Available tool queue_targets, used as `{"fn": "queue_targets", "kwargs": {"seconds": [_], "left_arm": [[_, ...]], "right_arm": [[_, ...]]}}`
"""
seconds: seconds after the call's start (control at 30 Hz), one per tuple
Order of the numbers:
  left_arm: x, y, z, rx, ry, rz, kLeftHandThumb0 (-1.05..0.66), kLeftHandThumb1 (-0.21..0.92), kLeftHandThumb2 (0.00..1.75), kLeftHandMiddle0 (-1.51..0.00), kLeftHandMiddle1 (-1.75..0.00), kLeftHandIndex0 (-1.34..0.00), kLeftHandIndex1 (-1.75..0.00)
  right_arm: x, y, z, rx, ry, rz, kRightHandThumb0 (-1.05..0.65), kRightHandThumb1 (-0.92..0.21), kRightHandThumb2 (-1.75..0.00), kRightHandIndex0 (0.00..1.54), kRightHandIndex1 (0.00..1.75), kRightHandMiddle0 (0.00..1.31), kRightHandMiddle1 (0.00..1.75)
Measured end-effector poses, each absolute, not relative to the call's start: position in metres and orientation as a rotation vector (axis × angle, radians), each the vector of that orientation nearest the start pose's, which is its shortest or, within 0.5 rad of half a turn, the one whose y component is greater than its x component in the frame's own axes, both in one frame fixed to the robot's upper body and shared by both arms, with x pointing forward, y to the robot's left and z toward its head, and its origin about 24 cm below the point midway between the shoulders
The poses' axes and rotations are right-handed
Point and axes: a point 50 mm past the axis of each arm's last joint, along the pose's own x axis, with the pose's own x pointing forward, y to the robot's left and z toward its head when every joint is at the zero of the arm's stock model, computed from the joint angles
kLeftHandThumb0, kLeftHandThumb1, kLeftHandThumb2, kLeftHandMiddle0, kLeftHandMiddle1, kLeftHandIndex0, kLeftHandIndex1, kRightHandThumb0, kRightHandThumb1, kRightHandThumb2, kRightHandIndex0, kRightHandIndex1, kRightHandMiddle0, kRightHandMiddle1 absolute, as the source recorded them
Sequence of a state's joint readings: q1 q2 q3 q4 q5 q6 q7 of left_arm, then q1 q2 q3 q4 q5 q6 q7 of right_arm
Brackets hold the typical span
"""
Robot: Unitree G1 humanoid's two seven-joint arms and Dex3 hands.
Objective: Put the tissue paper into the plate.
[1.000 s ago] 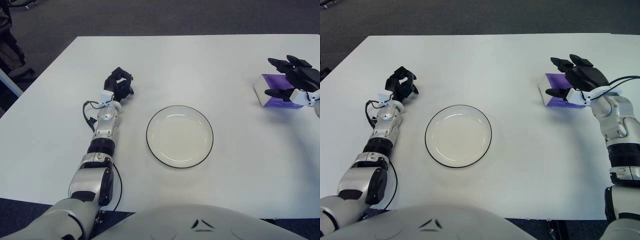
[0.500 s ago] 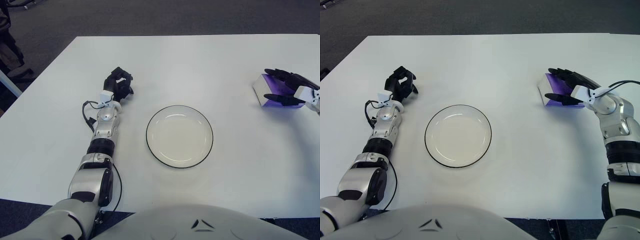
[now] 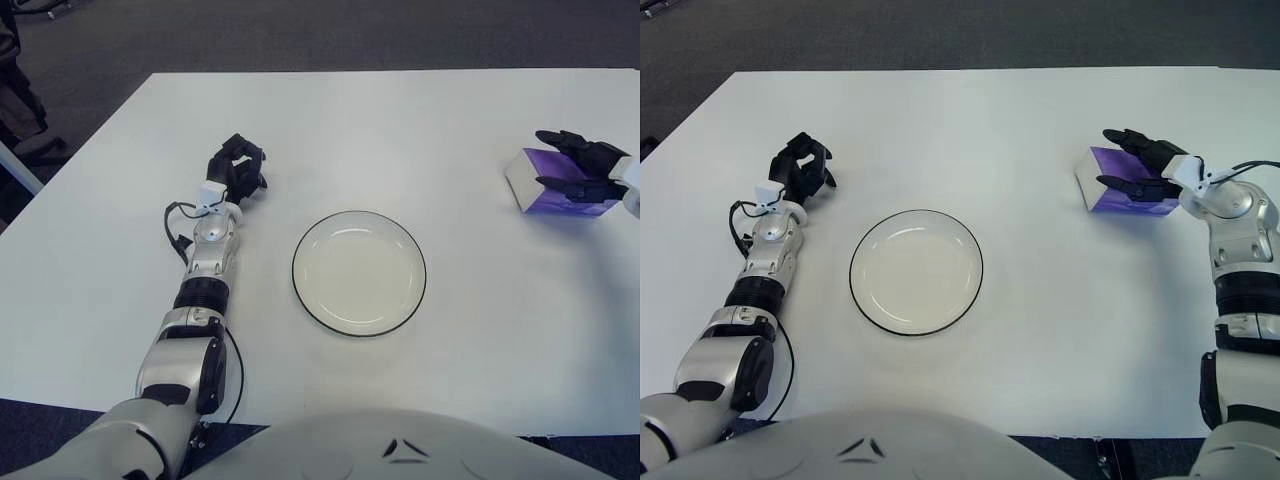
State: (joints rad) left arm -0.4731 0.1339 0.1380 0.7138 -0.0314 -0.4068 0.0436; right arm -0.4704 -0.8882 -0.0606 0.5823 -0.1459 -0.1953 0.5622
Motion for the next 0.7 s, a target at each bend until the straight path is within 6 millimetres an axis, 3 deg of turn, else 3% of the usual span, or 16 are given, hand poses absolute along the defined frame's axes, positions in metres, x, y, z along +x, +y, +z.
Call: {"fn": "queue_targets", "kwargs": {"seconds": [0.3,0.7], "left_arm": [[0.3329,0.1863,0.0554,0.059,-0.167,0.104,-0.39,0.92,0.45,-0.95,-1.75,-0.68,-1.75],[0.3327,0.1859,0.0577,0.059,-0.186,0.103,-0.39,0.92,0.45,-0.95,-1.75,-0.68,-1.75]], "right_arm": [[0.3127,-0.3417,0.1513,-0.939,0.171,0.247,-0.94,-0.92,-0.52,0.0,0.0,0.0,0.0],[0.3158,-0.347,0.1451,-1.107,0.201,0.308,-0.92,-0.92,-0.56,0.0,0.0,0.01,0.01]]}}
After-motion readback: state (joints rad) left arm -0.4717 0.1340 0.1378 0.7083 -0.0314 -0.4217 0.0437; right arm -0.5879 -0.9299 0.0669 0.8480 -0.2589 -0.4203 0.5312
